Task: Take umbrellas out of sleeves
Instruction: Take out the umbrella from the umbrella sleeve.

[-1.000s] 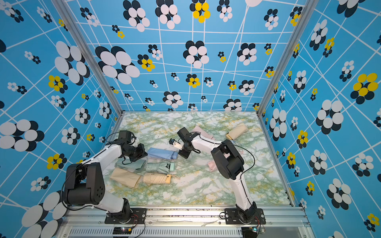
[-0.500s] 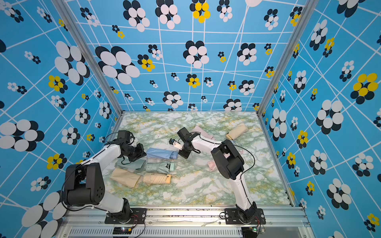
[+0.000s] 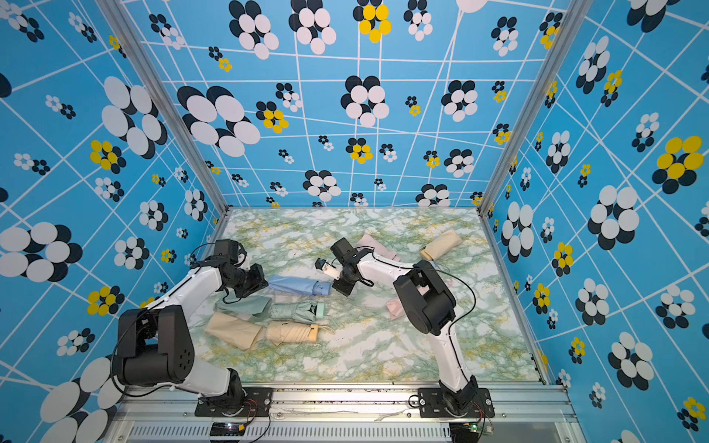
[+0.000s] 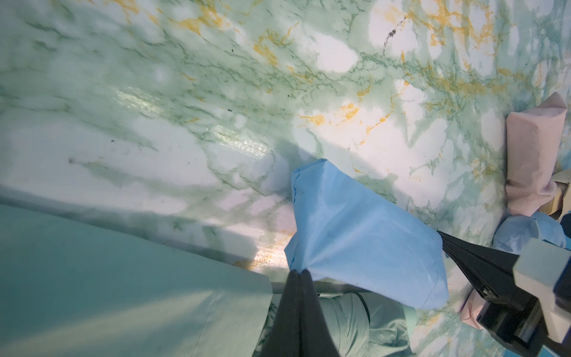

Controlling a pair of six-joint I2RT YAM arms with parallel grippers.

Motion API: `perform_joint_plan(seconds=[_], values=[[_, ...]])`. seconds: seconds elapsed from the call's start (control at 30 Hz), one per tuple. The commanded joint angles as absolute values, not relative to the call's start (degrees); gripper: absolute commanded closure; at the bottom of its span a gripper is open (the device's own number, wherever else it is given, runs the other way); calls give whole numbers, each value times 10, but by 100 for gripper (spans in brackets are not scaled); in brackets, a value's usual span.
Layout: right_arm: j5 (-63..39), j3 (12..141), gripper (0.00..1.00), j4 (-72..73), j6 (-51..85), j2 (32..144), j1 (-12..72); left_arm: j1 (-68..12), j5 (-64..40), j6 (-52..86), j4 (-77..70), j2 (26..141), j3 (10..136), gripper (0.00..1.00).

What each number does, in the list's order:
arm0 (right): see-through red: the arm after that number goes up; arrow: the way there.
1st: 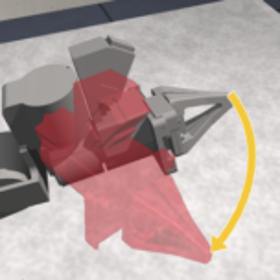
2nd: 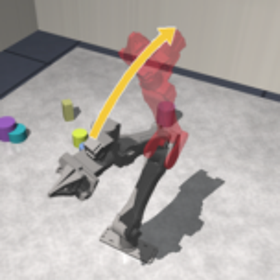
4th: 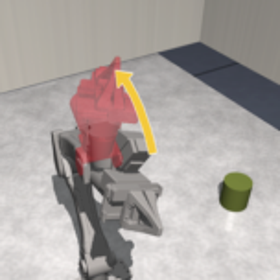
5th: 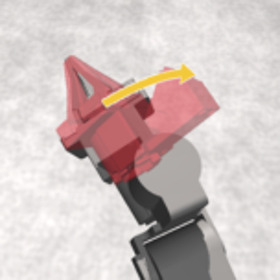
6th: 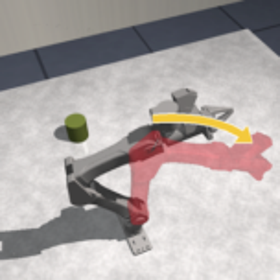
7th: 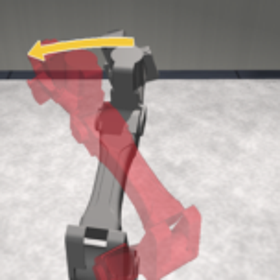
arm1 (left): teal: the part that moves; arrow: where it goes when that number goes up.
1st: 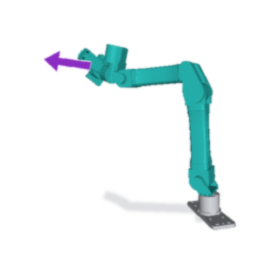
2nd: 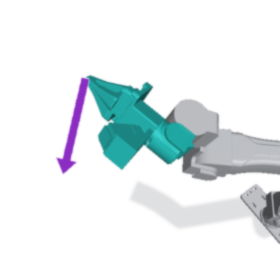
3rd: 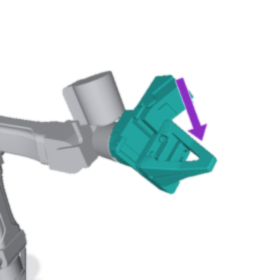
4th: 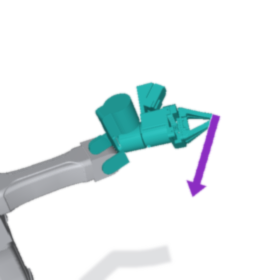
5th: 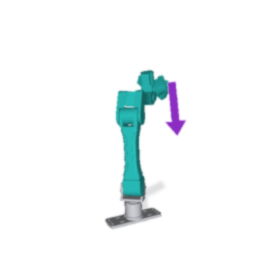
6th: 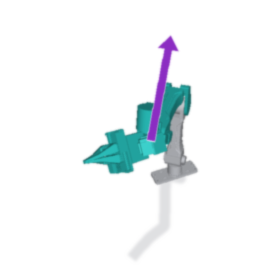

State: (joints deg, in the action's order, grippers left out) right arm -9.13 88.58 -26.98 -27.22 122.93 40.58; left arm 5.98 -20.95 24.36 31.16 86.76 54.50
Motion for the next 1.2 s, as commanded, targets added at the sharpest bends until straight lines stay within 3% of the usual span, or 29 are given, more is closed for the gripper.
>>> perform_joint_plan(seconds=[0.0,1.17], values=[[-82,871,100,-292,-273,1213,403,74,-184,232,328,849,563,100],[-85,866,100,-292,-277,1211,403,92,-96,218,372,838,596,100]])
